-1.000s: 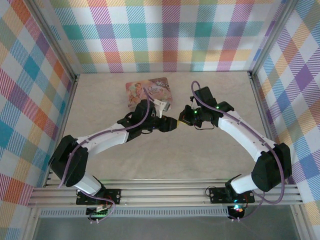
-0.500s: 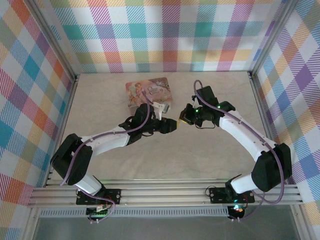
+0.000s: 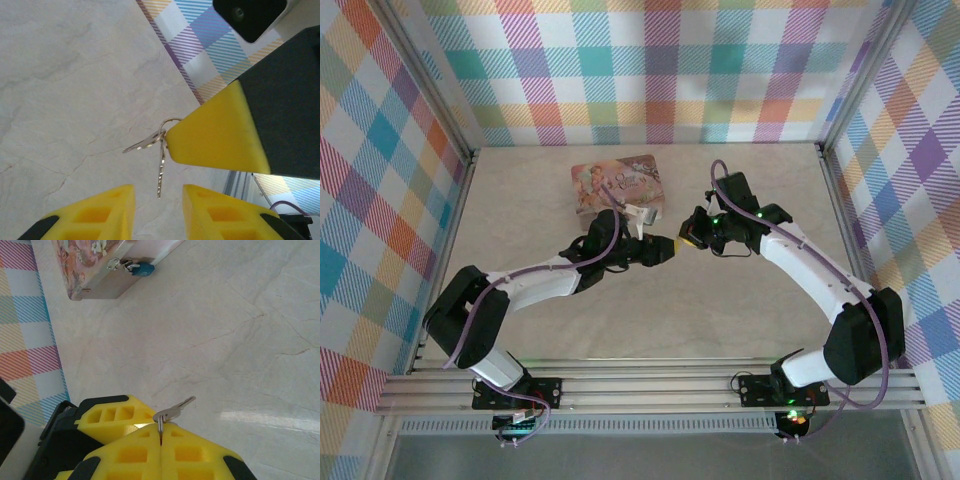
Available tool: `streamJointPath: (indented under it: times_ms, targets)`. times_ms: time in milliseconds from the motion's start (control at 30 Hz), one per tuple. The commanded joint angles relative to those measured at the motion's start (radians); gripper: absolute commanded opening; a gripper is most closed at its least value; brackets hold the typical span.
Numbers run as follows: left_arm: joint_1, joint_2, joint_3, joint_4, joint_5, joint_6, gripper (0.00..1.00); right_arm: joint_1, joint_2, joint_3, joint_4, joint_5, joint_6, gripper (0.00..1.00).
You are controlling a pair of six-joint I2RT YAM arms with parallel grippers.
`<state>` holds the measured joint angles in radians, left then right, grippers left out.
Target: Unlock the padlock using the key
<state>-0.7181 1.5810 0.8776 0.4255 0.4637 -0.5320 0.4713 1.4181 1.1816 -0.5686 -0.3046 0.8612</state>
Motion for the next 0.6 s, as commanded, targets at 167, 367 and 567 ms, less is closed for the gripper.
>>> streamJointPath:
  times_ms: [167, 367, 567]
  targets:
    - [-0.016, 0.02, 0.017, 0.068, 0.022, -0.014, 0.29, -0.006, -0.034, -0.016, 0.016, -0.025, 0.029, 0.0]
    - [-0.016, 0.032, 0.029, 0.094, 0.023, -0.024, 0.24, -0.007, -0.042, -0.028, 0.026, -0.032, 0.042, 0.0]
    - [-0.016, 0.052, 0.04, 0.099, 0.045, -0.031, 0.18, -0.011, -0.047, -0.032, 0.039, -0.051, 0.068, 0.0]
